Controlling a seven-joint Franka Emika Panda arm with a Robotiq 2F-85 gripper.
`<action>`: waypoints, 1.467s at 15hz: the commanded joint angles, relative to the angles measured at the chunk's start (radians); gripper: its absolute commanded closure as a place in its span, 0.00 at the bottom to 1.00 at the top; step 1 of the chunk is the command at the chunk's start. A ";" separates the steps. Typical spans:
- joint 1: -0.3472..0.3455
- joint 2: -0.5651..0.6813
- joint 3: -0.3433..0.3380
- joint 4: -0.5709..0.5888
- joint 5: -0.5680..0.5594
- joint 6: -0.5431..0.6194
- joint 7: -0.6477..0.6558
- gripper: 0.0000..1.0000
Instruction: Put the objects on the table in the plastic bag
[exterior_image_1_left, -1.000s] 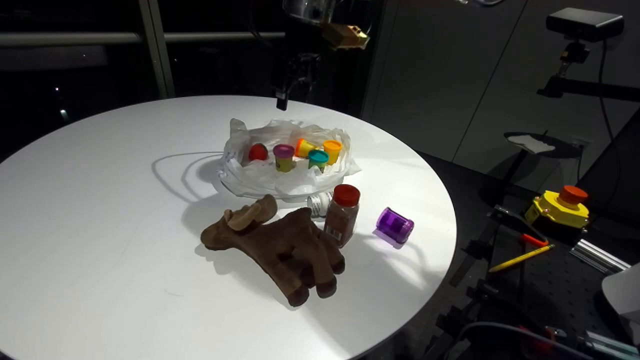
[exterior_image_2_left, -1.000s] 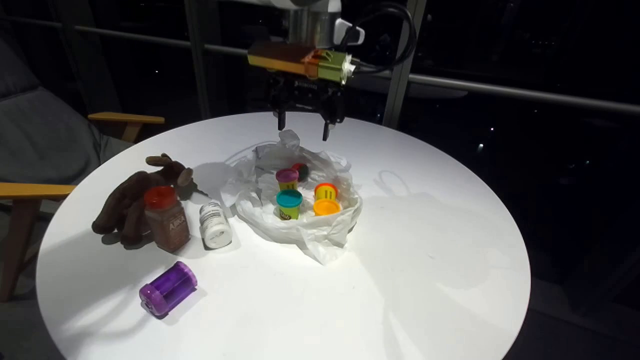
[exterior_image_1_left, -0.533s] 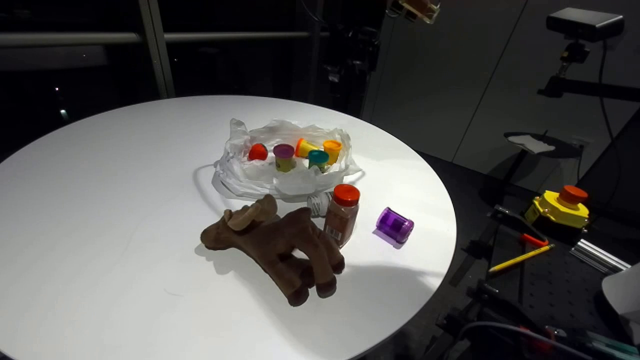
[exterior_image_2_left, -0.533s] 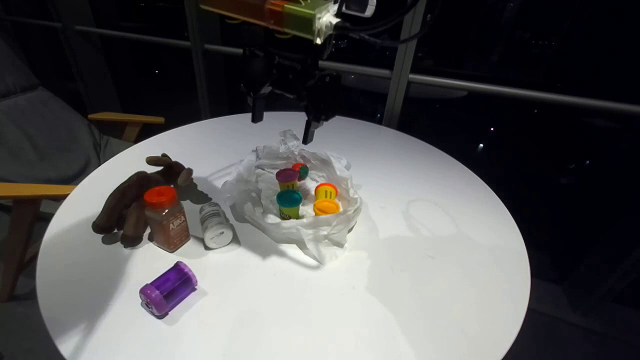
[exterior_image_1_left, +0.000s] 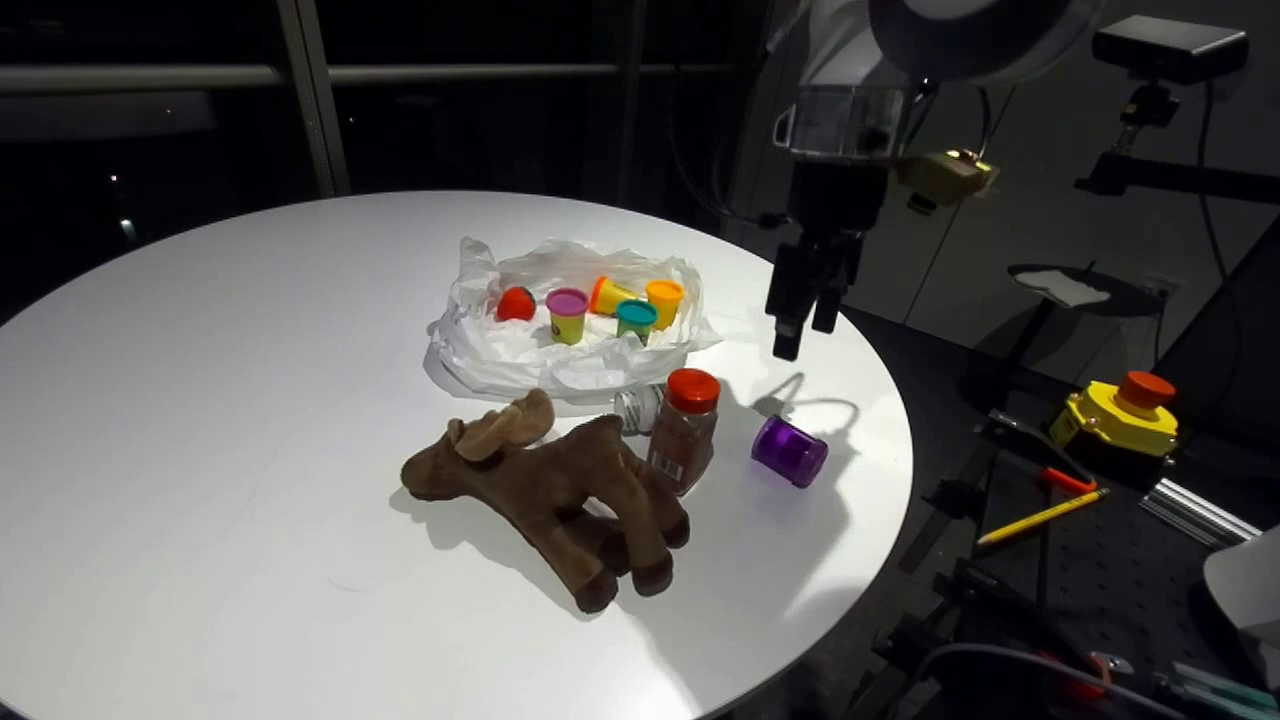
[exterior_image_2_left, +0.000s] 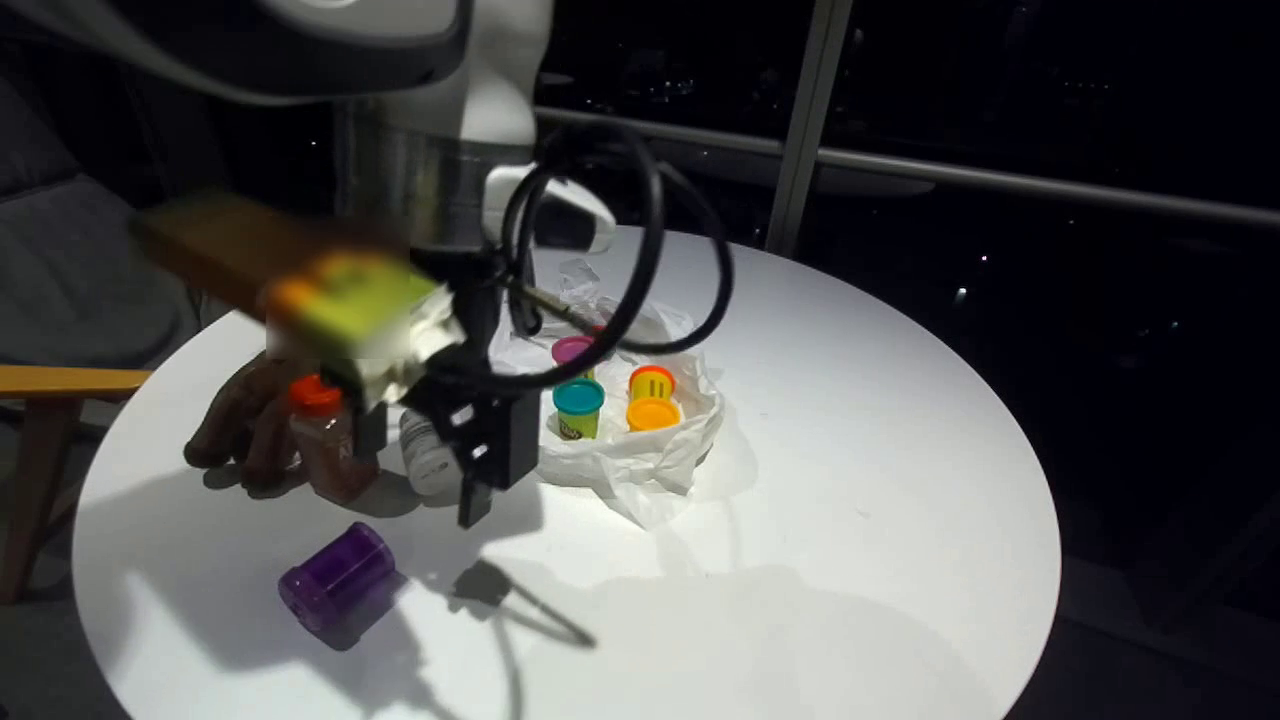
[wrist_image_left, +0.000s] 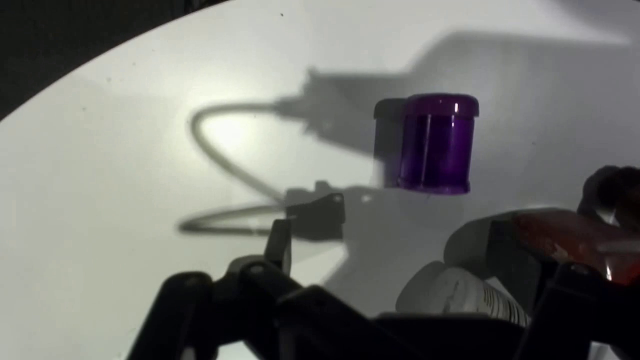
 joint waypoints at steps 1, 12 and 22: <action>0.068 0.003 0.022 -0.124 -0.083 0.172 0.104 0.00; 0.264 0.144 -0.124 -0.114 -0.616 0.292 0.532 0.00; 0.252 0.226 -0.142 -0.068 -0.622 0.415 0.532 0.35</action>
